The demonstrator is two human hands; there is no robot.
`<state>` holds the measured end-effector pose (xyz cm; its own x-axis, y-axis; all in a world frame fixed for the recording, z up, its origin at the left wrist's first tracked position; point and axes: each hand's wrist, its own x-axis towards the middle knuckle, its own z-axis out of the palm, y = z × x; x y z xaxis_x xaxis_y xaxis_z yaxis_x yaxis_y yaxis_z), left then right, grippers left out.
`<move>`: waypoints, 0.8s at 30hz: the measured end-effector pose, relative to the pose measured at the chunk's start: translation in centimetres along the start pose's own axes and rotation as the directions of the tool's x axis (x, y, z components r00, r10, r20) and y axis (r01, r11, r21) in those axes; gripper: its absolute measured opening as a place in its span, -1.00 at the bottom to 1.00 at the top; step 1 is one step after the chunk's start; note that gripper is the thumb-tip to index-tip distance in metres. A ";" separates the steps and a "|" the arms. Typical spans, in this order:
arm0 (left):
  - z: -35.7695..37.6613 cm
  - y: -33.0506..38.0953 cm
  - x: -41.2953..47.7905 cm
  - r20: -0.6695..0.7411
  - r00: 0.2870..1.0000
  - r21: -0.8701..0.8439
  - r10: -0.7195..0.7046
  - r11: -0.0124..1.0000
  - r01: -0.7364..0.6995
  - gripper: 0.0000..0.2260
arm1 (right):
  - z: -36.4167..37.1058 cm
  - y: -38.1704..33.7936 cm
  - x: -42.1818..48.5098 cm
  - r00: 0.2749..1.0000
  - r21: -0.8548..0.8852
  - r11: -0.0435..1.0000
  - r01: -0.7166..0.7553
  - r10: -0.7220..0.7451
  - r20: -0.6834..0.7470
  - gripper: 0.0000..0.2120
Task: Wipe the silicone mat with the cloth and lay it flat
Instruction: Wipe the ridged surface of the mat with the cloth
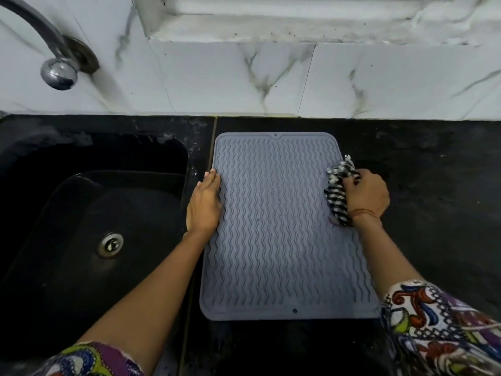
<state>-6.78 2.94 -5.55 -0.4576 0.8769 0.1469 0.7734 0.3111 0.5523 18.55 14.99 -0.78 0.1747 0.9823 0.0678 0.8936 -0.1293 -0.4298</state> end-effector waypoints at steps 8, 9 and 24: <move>0.0 -0.1 0.0 0.000 1.000 0.029 -0.008 1.000 0.008 -0.51 | 4.3 -9.7 -9.6 0.882 0.121 0.912 0.392 -0.410 0.231 -0.70; 0.0 -0.2 0.1 -0.001 1.000 0.031 -0.004 0.999 0.004 -0.51 | 3.8 -9.2 -8.7 0.866 0.123 0.899 0.421 -0.438 0.242 -0.71; -0.1 0.3 -0.5 -0.004 1.000 -0.007 -0.007 1.000 0.007 -0.50 | 3.6 -8.6 -11.4 0.900 0.199 0.921 0.334 -0.374 0.223 -0.72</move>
<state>-6.40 2.55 -5.37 -0.4649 0.8732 0.1464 0.7670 0.3146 0.5593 7.41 5.40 -1.12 -0.2693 0.9628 0.0211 0.7993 0.2357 -0.5528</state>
